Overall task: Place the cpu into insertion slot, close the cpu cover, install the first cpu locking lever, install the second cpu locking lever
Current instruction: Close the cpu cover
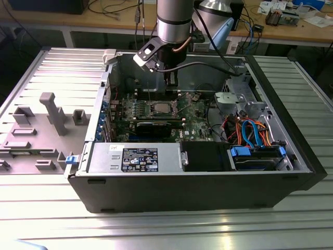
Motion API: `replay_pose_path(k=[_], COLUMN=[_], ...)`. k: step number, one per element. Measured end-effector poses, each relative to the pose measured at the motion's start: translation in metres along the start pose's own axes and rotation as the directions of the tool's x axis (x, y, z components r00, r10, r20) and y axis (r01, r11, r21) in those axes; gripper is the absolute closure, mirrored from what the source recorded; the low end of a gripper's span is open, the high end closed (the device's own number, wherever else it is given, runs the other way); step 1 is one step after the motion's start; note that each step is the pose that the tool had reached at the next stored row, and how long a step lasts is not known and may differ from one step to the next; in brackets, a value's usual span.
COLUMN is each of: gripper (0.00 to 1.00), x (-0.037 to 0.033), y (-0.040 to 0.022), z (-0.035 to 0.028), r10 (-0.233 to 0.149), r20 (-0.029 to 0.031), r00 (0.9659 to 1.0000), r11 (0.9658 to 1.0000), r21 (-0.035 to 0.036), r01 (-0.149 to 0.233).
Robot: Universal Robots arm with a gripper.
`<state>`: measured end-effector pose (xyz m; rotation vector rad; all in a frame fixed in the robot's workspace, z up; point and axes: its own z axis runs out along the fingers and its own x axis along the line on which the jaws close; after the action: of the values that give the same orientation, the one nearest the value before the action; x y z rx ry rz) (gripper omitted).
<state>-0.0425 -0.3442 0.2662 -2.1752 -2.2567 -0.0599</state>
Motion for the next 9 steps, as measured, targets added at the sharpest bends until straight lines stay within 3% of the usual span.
replay_pose_path(k=[9], gripper=[0.89], x=[0.0003], y=[0.0002], z=[-0.0089], r10=[0.000], r20=[0.0000], r00=[1.0000], r11=[1.0000], r21=[0.0000], r01=[0.000])
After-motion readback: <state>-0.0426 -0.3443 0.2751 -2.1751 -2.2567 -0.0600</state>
